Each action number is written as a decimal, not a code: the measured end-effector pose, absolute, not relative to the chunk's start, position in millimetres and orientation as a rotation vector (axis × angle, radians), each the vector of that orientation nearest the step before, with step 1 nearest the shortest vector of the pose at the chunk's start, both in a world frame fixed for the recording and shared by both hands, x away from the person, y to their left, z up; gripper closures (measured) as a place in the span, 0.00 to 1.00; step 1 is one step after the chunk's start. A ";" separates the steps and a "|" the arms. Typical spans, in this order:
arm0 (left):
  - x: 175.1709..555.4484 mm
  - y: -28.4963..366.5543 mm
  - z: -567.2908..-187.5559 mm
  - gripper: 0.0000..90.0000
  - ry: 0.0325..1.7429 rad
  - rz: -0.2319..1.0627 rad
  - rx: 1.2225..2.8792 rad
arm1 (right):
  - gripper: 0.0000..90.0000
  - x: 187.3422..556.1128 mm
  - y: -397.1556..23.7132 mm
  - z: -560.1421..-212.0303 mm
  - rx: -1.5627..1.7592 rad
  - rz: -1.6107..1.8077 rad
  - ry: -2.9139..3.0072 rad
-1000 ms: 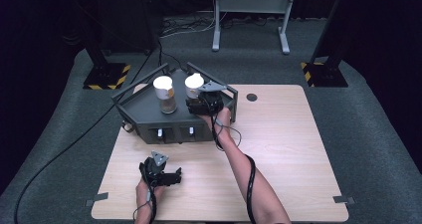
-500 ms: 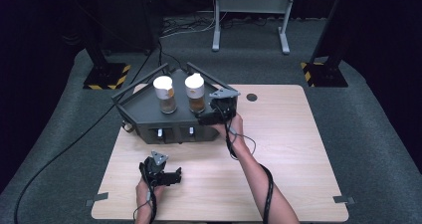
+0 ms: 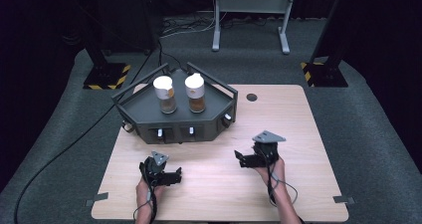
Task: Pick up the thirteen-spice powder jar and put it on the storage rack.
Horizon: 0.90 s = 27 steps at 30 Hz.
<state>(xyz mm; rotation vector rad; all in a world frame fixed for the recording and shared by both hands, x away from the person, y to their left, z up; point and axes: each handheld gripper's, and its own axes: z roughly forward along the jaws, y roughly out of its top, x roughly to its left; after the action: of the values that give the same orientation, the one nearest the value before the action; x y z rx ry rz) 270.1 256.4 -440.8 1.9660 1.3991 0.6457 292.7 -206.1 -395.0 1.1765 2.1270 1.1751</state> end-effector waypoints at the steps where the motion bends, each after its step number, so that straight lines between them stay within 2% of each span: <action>1: 269.8 255.9 -440.9 0.01 1.399 0.649 1.966 | 0.00 286.6 -210.9 -400.6 1.193 1.144 2.122; 7: 269.8 255.9 -440.8 0.01 1.397 0.650 1.968 | 0.00 265.6 -245.3 -425.5 1.332 1.075 2.072; 15: 270.8 257.6 -440.8 0.01 1.399 0.637 1.966 | 0.00 251.3 -266.9 -446.8 1.419 1.095 2.005; 27: 269.6 256.1 -441.1 0.01 1.394 0.648 1.968 | 0.00 244.0 -268.4 -450.0 1.423 1.121 1.970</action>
<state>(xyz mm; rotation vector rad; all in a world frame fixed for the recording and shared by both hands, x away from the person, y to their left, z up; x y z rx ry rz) 269.6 256.1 -441.1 1.9677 1.3936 0.6480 244.0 -268.4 -450.0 1.4227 1.9700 1.1214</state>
